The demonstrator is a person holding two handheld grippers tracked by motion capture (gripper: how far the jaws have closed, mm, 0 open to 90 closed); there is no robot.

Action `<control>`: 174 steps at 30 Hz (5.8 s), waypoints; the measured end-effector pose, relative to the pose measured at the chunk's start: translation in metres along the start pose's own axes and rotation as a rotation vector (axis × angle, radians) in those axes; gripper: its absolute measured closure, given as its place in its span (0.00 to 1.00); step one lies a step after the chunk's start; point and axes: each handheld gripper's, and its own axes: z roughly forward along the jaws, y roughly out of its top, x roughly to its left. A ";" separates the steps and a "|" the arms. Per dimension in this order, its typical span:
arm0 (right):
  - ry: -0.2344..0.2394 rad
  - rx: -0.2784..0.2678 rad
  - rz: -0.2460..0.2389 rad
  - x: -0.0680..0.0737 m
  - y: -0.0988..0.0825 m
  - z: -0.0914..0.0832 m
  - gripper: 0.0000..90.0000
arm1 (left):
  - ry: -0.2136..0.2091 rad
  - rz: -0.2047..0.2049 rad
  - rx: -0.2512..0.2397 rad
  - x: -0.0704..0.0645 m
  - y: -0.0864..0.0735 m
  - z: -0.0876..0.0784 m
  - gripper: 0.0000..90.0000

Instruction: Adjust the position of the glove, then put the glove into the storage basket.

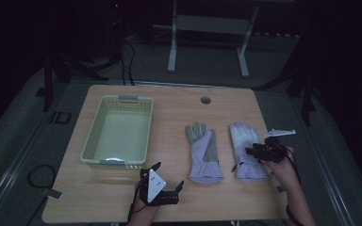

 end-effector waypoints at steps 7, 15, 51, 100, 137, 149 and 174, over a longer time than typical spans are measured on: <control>0.035 -0.018 0.053 -0.008 -0.021 0.014 0.68 | -0.001 -0.006 0.001 0.000 0.000 0.000 0.01; 0.003 0.013 0.068 0.000 -0.018 0.015 0.85 | 0.002 -0.013 0.004 0.001 0.000 0.000 0.01; 0.018 -0.080 -0.011 0.098 0.071 -0.064 0.90 | 0.001 -0.012 0.004 0.002 0.000 0.001 0.01; 0.113 -0.040 -0.099 0.139 0.048 0.028 0.19 | -0.027 0.002 0.013 0.001 0.001 0.002 0.01; 0.002 -0.200 -0.216 0.108 0.043 0.011 0.44 | -0.260 -0.014 0.298 -0.010 0.085 0.077 0.05; 0.065 -0.107 -0.095 0.102 0.030 0.042 0.53 | -0.173 -0.087 0.435 -0.010 0.059 0.083 0.18; 0.188 0.018 0.101 0.109 0.026 0.045 0.87 | -0.391 -0.181 0.559 0.003 0.061 0.091 0.83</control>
